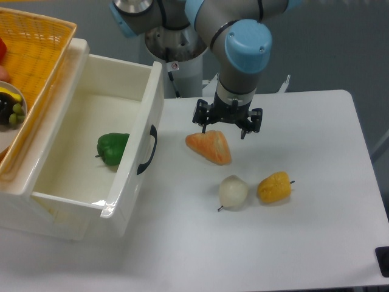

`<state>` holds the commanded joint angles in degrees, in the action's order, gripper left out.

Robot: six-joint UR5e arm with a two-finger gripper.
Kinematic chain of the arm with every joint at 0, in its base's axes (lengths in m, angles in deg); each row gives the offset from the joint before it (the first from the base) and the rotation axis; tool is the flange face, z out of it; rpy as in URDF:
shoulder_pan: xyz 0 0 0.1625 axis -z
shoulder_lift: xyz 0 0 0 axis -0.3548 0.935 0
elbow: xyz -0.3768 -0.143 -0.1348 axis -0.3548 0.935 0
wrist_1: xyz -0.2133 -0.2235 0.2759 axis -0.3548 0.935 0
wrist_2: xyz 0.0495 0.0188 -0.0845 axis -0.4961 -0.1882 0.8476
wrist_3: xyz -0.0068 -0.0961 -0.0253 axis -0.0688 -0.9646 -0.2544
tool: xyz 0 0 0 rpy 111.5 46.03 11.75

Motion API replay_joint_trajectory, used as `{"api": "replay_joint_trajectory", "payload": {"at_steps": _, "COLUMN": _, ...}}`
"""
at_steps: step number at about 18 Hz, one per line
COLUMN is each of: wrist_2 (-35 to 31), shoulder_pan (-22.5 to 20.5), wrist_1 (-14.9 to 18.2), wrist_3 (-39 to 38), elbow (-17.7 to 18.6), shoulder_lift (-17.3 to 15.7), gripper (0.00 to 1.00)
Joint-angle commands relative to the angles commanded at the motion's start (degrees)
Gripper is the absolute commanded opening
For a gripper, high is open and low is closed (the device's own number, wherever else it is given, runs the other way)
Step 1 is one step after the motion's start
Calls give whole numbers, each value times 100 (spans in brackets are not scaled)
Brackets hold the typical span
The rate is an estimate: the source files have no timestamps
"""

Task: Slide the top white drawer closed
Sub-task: 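Lower the open gripper beside the orange triangular fruit, then move the gripper toward the black handle of the open drawer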

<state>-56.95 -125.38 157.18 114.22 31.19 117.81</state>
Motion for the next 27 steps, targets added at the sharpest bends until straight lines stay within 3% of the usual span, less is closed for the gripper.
{"api": "replay_joint_trajectory", "payload": {"at_steps": 3, "wrist_2": 0, "shoulder_pan": 0, "wrist_1": -17, "wrist_3": -113, "elbow": 0, "shoulder_lift": 97, "gripper": 100}}
{"api": "replay_joint_trajectory", "payload": {"at_steps": 7, "wrist_2": 35, "shoulder_pan": 17, "wrist_1": -26, "wrist_3": -877, "elbow": -105, "shoulder_lift": 342, "gripper": 100}}
{"api": "replay_joint_trajectory", "payload": {"at_steps": 12, "wrist_2": 53, "shoulder_pan": 280, "wrist_1": -500, "wrist_3": -1599, "elbow": -132, "shoulder_lift": 641, "gripper": 100}}
{"api": "replay_joint_trajectory", "payload": {"at_steps": 17, "wrist_2": 18, "shoulder_pan": 580, "wrist_1": -571, "wrist_3": -1582, "elbow": -132, "shoulder_lift": 914, "gripper": 100}}
{"api": "replay_joint_trajectory", "payload": {"at_steps": 27, "wrist_2": 35, "shoulder_pan": 826, "wrist_1": -580, "wrist_3": -1529, "elbow": -132, "shoulder_lift": 1090, "gripper": 100}}
